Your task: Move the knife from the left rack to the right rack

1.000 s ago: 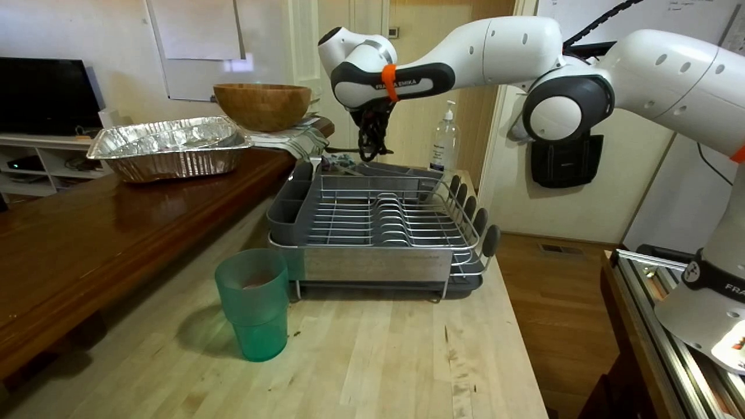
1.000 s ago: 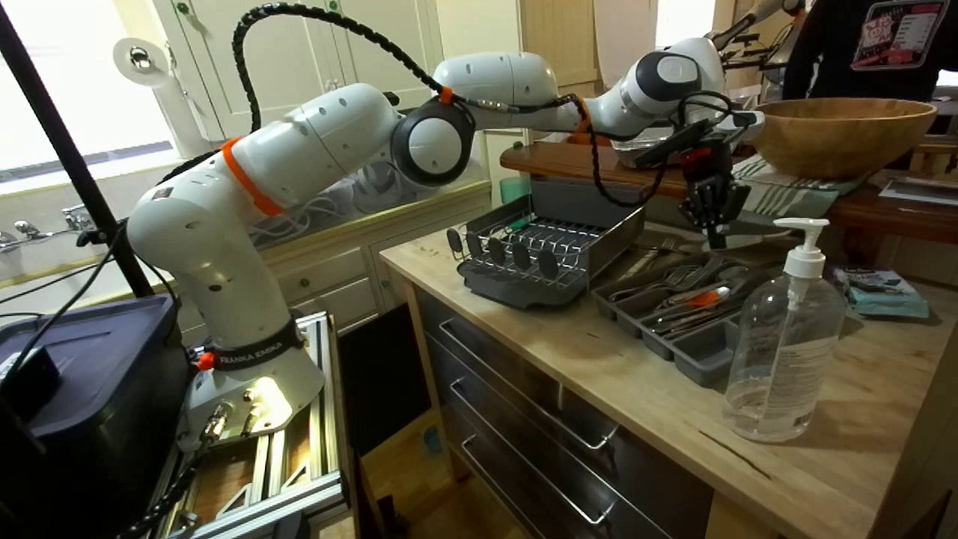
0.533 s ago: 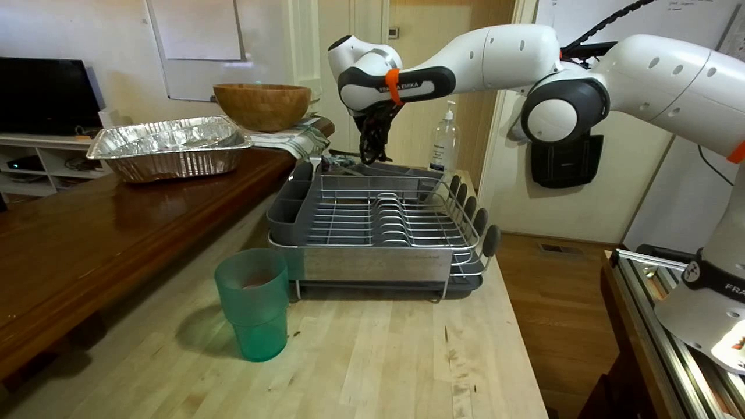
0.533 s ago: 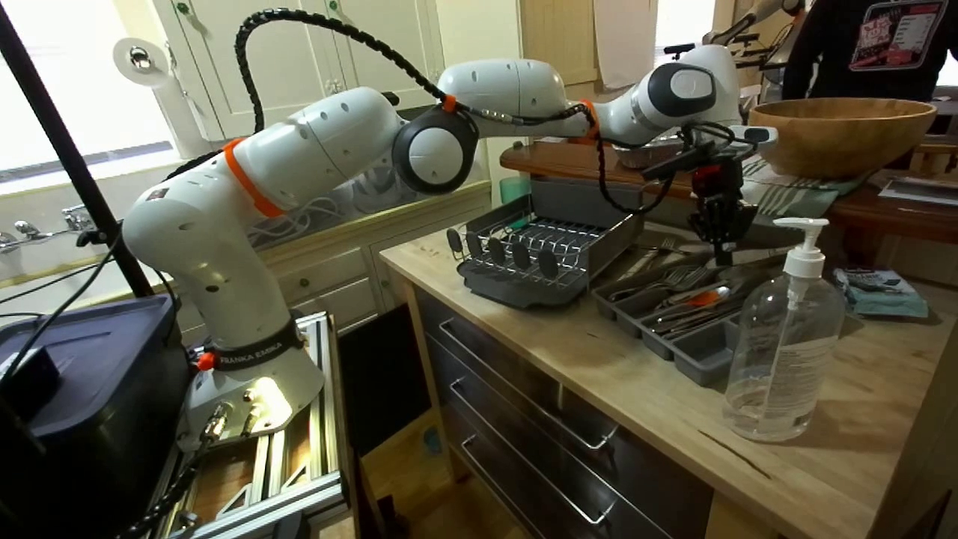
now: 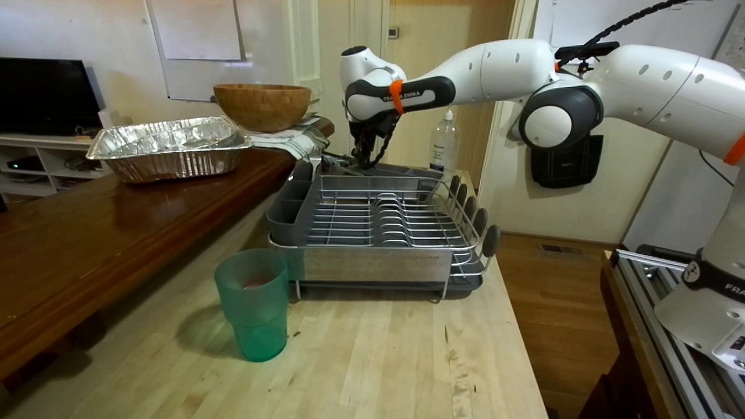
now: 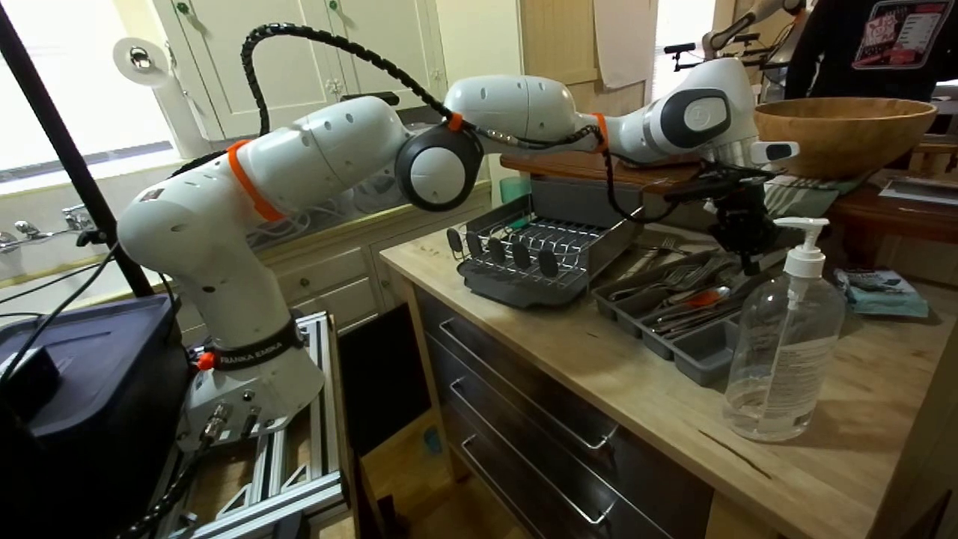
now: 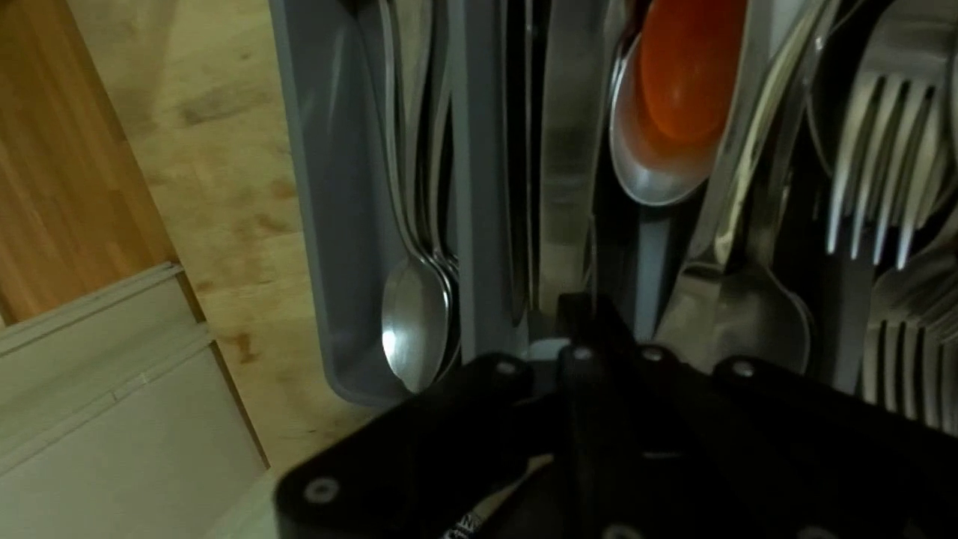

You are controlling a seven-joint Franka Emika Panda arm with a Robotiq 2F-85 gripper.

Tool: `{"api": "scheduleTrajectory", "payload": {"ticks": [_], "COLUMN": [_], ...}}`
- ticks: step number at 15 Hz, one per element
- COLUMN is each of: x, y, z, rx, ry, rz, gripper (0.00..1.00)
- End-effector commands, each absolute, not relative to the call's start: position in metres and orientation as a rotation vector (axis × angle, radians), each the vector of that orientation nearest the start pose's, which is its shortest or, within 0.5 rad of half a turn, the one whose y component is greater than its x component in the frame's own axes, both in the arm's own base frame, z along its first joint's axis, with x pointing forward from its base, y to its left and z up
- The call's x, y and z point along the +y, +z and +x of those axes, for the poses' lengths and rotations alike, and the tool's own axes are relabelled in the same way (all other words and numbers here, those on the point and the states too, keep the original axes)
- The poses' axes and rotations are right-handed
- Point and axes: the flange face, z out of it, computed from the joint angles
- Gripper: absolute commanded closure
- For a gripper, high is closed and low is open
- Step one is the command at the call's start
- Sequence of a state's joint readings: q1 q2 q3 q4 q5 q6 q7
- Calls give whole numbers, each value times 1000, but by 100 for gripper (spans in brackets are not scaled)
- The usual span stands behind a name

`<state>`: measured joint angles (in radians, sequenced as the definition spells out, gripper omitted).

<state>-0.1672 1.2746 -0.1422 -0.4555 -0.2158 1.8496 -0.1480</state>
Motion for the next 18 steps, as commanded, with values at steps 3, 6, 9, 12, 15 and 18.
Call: {"api": "scheduleTrajectory", "payload": {"ticks": [3,6,9,12,15,18], "x": [-202,-201,-201,-211,-211,-211], "y": [272,277,281,297,293,297], "z": [795,789,782,763,767,766], "rx": [-89,-15,43,208,159,173], "ry": [-115,-18,102,302,264,270], "rz": [-3444,-3439,-3461,-3451,-3459,-3457], "gripper": [99,99,99,99,97,97]}}
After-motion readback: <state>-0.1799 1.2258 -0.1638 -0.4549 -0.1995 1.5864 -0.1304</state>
